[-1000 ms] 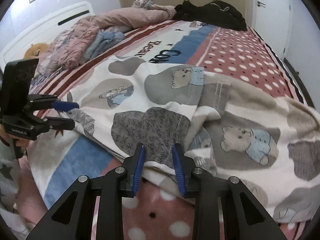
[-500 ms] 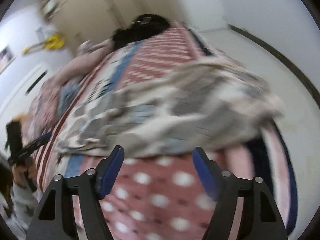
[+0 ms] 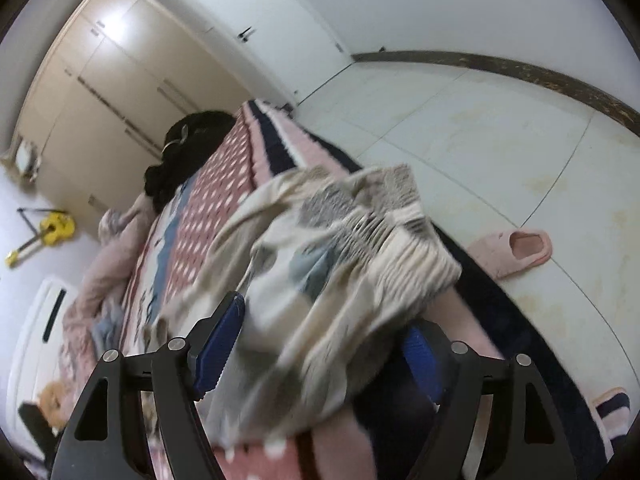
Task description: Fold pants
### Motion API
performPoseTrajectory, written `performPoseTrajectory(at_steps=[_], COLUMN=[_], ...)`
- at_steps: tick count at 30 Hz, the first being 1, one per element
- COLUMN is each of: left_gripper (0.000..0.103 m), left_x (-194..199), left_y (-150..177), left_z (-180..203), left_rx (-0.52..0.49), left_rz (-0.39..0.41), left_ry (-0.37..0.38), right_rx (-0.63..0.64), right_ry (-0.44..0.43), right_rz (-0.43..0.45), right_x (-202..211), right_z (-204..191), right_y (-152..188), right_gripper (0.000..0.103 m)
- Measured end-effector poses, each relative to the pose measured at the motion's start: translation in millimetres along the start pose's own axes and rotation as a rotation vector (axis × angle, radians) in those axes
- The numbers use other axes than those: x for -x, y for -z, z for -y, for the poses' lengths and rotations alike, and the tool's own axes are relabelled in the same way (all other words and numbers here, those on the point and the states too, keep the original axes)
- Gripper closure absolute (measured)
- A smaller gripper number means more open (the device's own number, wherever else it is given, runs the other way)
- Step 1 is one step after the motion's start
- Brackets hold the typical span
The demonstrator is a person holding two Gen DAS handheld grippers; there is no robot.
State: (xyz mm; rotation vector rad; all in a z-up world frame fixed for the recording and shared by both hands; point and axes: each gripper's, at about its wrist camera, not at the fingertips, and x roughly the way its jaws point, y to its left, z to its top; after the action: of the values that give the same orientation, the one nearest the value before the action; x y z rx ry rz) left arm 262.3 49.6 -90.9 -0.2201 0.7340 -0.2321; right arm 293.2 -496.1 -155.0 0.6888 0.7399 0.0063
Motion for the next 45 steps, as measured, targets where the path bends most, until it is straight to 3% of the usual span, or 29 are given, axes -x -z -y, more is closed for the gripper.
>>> performPoseTrajectory(at_steps=[2, 4, 6, 9, 12, 18, 22, 28, 34, 38, 40, 42, 45], left_gripper=[0.028, 0.028, 0.028, 0.028, 0.028, 0.028, 0.028, 0.028, 0.028, 0.028, 0.028, 0.028, 0.027], left_x=[1, 3, 5, 10, 15, 32, 43, 53, 55, 52, 49, 46, 40], left_y=[0, -1, -1, -2, -2, -2, 2, 9, 14, 15, 13, 10, 4], left_z=[-2, -5, -9, -18, -29, -54, -69, -88, -102, -101, -98, -91, -80], left_rx=[0.002, 0.008, 0.02, 0.037, 0.059, 0.102, 0.119, 0.127, 0.139, 0.132, 0.127, 0.113, 0.091], left_rz=[0.005, 0.013, 0.022, 0.035, 0.051, 0.082, 0.093, 0.093, 0.086, 0.075, 0.068, 0.061, 0.05], left_ry=[-0.002, -0.003, 0.0, 0.002, 0.007, 0.007, 0.005, -0.007, -0.003, 0.009, 0.018, 0.029, 0.046], right_rx=[0.001, 0.026, 0.043, 0.122, 0.223, 0.433, 0.565, 0.747, 0.849, 0.893, 0.904, 0.917, 0.99], right_ry=[0.035, 0.061, 0.05, 0.028, -0.04, -0.189, -0.31, -0.365, -0.338, -0.334, -0.349, -0.374, -0.368], right_rz=[0.013, 0.018, 0.012, 0.07, 0.107, 0.099, 0.014, -0.12, -0.284, -0.367, -0.423, -0.463, -0.437], right_x=[-5, -6, -10, -2, 11, 23, 6, -41, -88, -98, -102, -101, -84], right_z=[-3, -8, -22, -56, -108, -218, -298, -375, -376, -359, -355, -351, -348], right_y=[-4, -7, -8, -6, -2, 31, 76, 155, 220, 235, 239, 245, 248], right_gripper=[0.037, 0.069, 0.09, 0.093, 0.093, 0.093, 0.094, 0.095, 0.094, 0.089, 0.073, 0.065, 0.065])
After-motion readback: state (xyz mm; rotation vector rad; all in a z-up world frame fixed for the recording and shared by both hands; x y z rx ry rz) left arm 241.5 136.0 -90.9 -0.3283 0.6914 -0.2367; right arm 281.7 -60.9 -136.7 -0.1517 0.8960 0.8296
